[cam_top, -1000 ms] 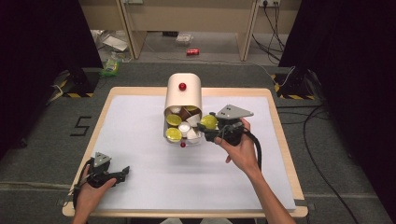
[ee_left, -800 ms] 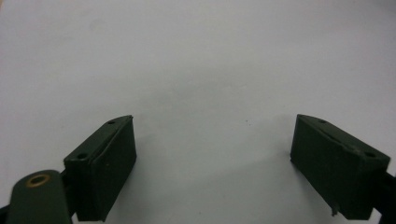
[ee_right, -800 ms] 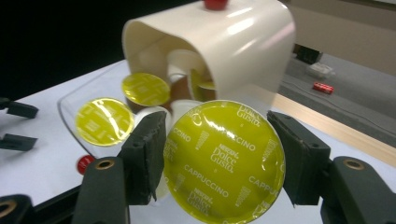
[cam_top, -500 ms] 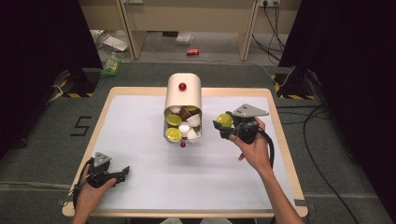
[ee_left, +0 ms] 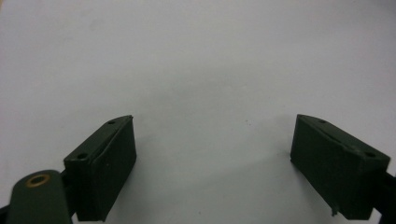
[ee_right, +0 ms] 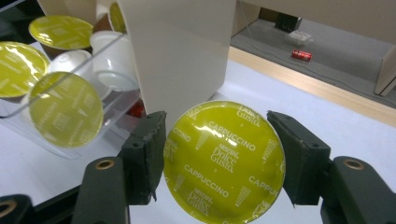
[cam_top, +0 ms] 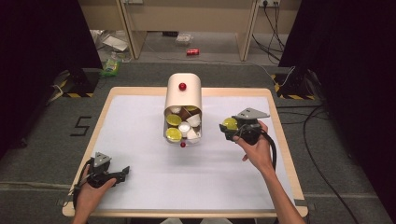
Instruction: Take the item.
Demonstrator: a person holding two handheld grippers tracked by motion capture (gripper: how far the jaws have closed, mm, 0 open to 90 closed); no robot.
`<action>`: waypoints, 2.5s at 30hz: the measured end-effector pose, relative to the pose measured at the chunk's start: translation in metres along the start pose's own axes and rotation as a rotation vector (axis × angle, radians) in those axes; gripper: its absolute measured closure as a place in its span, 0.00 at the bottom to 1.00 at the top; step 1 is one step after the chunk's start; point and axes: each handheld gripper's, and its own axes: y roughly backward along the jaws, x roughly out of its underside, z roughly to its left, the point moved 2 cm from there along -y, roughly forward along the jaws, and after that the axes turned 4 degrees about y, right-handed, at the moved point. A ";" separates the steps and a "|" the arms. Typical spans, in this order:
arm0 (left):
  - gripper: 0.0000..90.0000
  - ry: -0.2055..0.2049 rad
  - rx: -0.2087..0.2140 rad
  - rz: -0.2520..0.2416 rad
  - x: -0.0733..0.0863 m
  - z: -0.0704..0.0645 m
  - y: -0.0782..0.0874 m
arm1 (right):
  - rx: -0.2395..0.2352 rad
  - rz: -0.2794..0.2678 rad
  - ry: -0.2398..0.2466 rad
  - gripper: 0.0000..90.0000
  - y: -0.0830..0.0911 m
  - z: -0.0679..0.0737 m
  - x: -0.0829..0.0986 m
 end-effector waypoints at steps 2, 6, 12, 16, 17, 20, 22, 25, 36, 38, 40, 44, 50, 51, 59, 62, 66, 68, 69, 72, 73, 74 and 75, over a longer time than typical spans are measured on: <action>0.15 0.000 0.000 0.000 0.000 0.000 0.000 | 0.002 0.006 -0.001 0.45 -0.002 -0.002 0.002; 0.15 0.000 0.000 0.000 0.000 0.000 0.000 | 0.010 0.022 -0.007 0.45 -0.007 -0.005 0.008; 0.15 0.001 0.000 0.000 0.000 0.000 0.000 | 0.021 0.051 -0.019 0.45 -0.015 -0.012 0.018; 0.15 0.000 0.000 0.000 0.000 0.000 0.000 | 0.029 0.067 -0.028 0.45 -0.020 -0.016 0.024; 0.15 0.000 0.000 0.000 0.000 0.000 0.000 | 0.030 0.072 -0.029 0.45 -0.022 -0.018 0.025; 0.15 0.000 0.000 0.000 0.000 0.000 0.000 | 0.029 0.085 -0.035 0.45 -0.026 -0.020 0.030; 0.15 0.000 0.000 0.000 0.000 0.000 0.000 | 0.029 0.096 -0.036 0.45 -0.030 -0.020 0.034; 0.15 0.000 0.000 0.001 0.000 0.000 0.000 | 0.025 0.116 -0.036 0.45 -0.037 -0.019 0.040; 0.15 0.000 0.000 0.000 0.000 0.000 0.000 | 0.018 0.164 -0.029 0.45 -0.059 -0.018 0.050; 0.15 0.000 0.000 0.001 0.000 0.000 0.000 | 0.016 0.170 -0.026 0.45 -0.063 -0.018 0.052; 0.15 0.001 0.001 0.001 0.000 0.000 0.000 | 0.008 0.178 -0.031 0.45 -0.069 -0.017 0.054; 0.15 0.000 0.001 0.001 0.000 0.000 0.000 | -0.002 0.182 -0.030 0.45 -0.074 -0.015 0.055; 0.15 0.000 0.001 0.001 0.000 0.000 0.000 | -0.014 0.185 -0.025 0.45 -0.079 -0.011 0.053; 0.15 0.001 0.001 0.001 0.000 0.000 0.000 | -0.013 0.186 -0.023 0.45 -0.080 -0.010 0.053; 0.15 0.000 0.000 0.001 0.000 0.000 0.000 | -0.027 0.199 -0.017 0.45 -0.087 -0.008 0.056; 0.15 0.001 0.001 0.001 0.000 0.000 0.000 | -0.027 0.202 -0.016 0.45 -0.089 -0.007 0.057; 0.15 0.000 0.001 0.001 0.000 0.000 0.000 | -0.032 0.208 -0.017 0.44 -0.091 -0.006 0.057; 0.15 0.001 0.001 0.001 0.000 0.000 0.000 | -0.036 0.212 -0.017 0.44 -0.091 -0.006 0.058; 0.15 0.000 0.001 0.001 0.000 0.000 0.000 | -0.036 0.213 -0.014 0.44 -0.092 -0.006 0.058; 0.15 0.001 0.001 0.001 0.000 0.000 0.000 | -0.036 0.211 -0.016 0.44 -0.091 -0.005 0.058; 0.15 0.001 0.001 0.001 0.000 0.000 0.000 | -0.036 0.211 -0.014 0.43 -0.091 -0.005 0.058; 0.15 0.001 0.001 0.001 0.000 0.000 0.000 | -0.036 0.211 -0.015 0.43 -0.091 -0.005 0.058; 0.15 0.000 0.001 0.001 0.000 0.000 0.000 | -0.035 0.210 -0.018 0.41 -0.091 -0.005 0.058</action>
